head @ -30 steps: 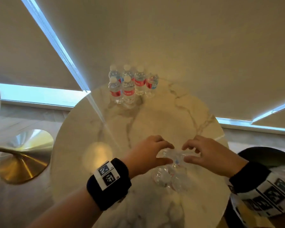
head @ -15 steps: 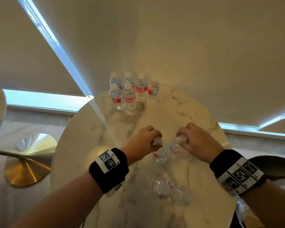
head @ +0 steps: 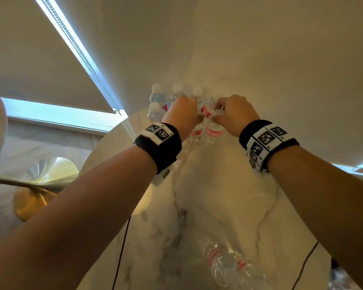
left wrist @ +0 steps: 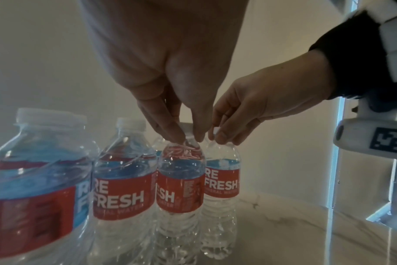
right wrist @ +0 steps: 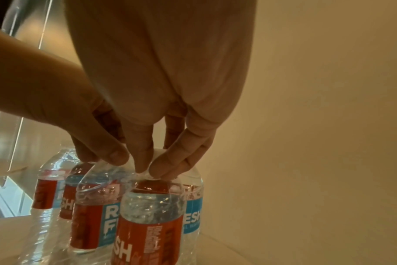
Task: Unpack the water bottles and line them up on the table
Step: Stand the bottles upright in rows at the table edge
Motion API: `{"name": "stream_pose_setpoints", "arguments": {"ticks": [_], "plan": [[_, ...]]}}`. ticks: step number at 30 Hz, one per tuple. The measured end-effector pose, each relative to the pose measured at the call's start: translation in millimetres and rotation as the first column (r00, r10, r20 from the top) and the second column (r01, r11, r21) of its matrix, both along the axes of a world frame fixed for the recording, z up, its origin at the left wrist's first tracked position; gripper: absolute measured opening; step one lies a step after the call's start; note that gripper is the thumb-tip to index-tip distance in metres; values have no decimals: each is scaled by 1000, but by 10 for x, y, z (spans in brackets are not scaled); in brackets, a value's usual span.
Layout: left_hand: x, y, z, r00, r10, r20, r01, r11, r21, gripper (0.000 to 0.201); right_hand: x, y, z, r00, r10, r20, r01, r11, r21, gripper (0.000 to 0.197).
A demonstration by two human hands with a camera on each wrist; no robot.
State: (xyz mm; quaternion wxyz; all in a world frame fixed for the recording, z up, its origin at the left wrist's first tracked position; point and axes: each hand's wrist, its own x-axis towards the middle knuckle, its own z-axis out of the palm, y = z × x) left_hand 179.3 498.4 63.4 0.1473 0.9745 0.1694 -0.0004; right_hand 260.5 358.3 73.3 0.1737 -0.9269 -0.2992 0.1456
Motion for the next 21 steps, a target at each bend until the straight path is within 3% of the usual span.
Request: {"name": "stream_pose_setpoints", "arguments": {"ticks": [6,12,16,21], "plan": [[57,-14,-91,998,58,19,-58,998,-28,38,9,44,-40,1000,-18,1,18,1000,8,32],[-204,-134,170,1000,0,23,1,999,-36,49,-243,-312,240,998,-32,-60,32,999,-1,67],[-749,-379,317,961,-195,196,209,976,-54,41,-785,-856,474,995,16,-94,-14,1000,24,60],[-1704,-971,377,890,-397,226,448,855,-263,37,-1570,-1631,586,968,114,-226,-108,993,37,54]]}}
